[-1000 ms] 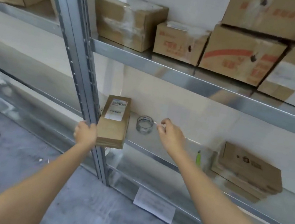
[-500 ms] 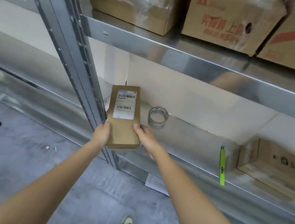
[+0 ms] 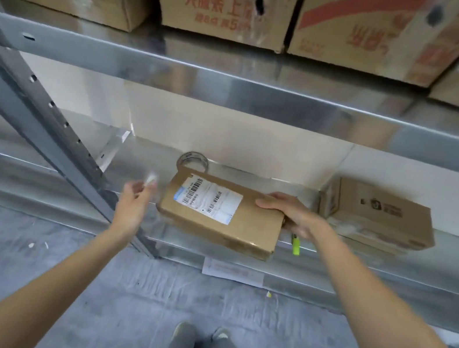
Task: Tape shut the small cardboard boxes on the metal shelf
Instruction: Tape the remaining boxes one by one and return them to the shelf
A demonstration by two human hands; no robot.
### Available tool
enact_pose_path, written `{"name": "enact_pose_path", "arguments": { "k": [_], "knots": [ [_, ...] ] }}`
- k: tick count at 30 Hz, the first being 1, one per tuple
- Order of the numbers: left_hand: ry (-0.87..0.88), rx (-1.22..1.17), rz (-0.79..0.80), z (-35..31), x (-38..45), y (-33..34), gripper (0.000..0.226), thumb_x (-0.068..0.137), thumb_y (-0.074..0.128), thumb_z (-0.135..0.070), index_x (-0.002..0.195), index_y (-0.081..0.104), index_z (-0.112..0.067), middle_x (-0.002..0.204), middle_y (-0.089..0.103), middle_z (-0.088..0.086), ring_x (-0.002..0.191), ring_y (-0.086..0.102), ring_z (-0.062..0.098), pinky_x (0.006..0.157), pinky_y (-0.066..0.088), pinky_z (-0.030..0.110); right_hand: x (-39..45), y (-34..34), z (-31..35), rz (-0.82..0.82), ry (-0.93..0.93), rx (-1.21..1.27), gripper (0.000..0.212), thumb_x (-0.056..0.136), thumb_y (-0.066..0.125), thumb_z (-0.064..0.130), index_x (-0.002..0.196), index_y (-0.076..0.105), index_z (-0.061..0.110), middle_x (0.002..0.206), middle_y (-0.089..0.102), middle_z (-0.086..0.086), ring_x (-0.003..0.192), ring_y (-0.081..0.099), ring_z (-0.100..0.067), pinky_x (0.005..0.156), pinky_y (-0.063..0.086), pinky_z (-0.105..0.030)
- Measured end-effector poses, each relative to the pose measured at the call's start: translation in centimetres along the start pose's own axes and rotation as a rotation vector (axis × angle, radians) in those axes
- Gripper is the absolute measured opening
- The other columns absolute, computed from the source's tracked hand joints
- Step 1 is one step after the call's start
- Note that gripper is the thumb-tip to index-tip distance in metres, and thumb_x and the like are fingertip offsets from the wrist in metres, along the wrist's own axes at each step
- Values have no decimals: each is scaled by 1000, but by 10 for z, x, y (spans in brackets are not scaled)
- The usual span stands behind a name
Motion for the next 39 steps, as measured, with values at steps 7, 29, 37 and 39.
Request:
{"name": "enact_pose_path", "arguments": {
  "k": [7, 29, 37, 39],
  "knots": [
    [-46, 4, 287, -15, -16, 76, 46, 99, 51, -35, 135, 46, -8, 133, 56, 9, 113, 55, 20, 96, 40, 30, 17, -33, -12, -211, -106, 30, 57, 66, 87, 28, 114, 64, 9, 115, 67, -10, 104, 63, -21, 94, 51, -37],
    [-61, -302, 205, -44, 3, 85, 67, 86, 53, -62, 131, 56, -13, 128, 62, 9, 117, 57, 33, 82, 52, 50, -22, -22, -28, -507, -349, 218, 37, 84, 68, 50, 86, 50, 17, 78, 50, 8, 74, 50, -10, 68, 39, -21],
    [11, -184, 262, -35, 9, 86, 34, 97, 50, -50, 122, 59, -29, 116, 67, -5, 112, 61, 16, 94, 49, 29, -23, -13, -38, -506, -243, 168, 59, 85, 67, 48, 126, 51, 9, 124, 58, -5, 116, 54, -20, 102, 42, -34],
    [13, -126, 247, -39, 8, 86, 34, 98, 46, -52, 122, 56, -32, 115, 64, -8, 107, 60, 12, 83, 43, 19, -27, -12, -36, -458, -218, 213, 59, 86, 67, 47, 131, 50, 12, 128, 58, -3, 120, 53, -19, 105, 41, -38]
  ]
}}
Point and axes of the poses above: each hand's wrist, its own x-axis towards the middle knuckle, its own y-axis out of the palm, z = x × y, the point moved 1 cm from there along x, towards the middle knuckle
